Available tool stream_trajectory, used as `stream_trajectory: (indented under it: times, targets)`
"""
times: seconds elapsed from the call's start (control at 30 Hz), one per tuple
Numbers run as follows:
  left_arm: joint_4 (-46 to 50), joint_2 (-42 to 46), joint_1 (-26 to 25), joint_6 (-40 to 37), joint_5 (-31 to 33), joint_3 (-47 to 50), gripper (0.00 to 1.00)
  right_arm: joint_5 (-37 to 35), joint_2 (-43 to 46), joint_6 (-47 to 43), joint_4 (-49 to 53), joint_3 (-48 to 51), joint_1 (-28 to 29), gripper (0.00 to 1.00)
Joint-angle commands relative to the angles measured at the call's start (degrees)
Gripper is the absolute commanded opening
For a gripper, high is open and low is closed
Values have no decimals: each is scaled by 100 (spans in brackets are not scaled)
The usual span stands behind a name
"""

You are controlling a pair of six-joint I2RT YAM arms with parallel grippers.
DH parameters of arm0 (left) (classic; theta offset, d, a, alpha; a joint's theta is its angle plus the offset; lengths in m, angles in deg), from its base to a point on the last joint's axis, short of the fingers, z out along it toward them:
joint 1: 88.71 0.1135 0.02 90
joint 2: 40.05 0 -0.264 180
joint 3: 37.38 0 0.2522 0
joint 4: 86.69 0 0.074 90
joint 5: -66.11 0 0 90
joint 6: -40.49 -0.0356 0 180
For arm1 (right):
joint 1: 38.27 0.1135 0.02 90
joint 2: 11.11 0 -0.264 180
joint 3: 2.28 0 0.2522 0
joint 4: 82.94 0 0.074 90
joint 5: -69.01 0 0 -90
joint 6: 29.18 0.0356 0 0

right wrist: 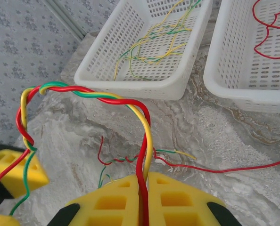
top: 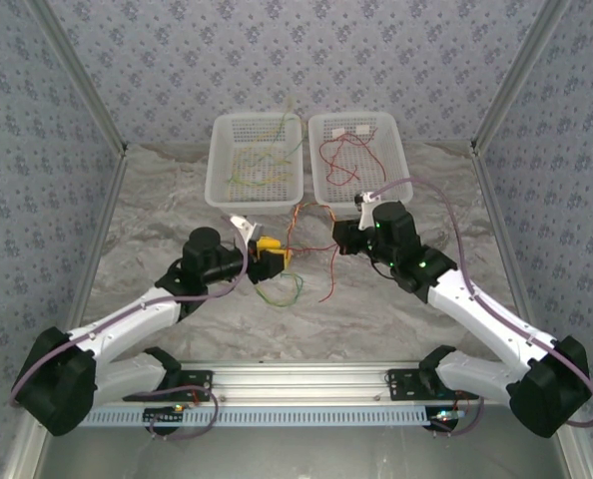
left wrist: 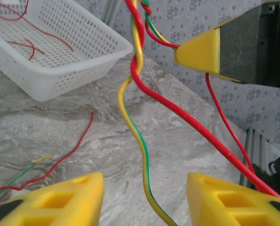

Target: Untangle the cables

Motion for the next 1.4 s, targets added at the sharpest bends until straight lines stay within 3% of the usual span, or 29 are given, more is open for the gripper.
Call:
stream_trajectory:
  times: [0.0,0.07,0.1,0.4,0.47,0.53,0.6,0.87,1.07,1.37]
  targets:
    - [-397,-10,-50,-85,54,-96,24,357,66,215,-276,59,-82,0]
    - [-344,25,-45,-102,166,-96,5,341,17,166,-234,53,-90,0]
    - [-304,51,-48,-114,236,-96,1,376,-18,149,-253,66,-114,0]
    - [269,424,-173,-309,946,-140,0,715,-435,-44,-298,66,-256,1]
    - [285,511,-169,-228,1210,-106,0,833,-481,-104,-335,66,-263,17]
    - [305,609,-174,-122,1508,-79,0,957,-491,-97,-358,94,-308,39]
    - [377,651,-166,-7,1743,-124,0,1112,-495,-95,-430,161,-371,50]
    - [470,554,-174,25,1553,-386,0,1676,-627,-85,-1518,1047,-423,62]
    - [457,480,-168,68,1498,-478,0,1290,-858,-88,-2804,1709,-134,76]
    - [396,396,-173,147,1467,-494,0,895,-1497,-22,-3594,1509,205,79]
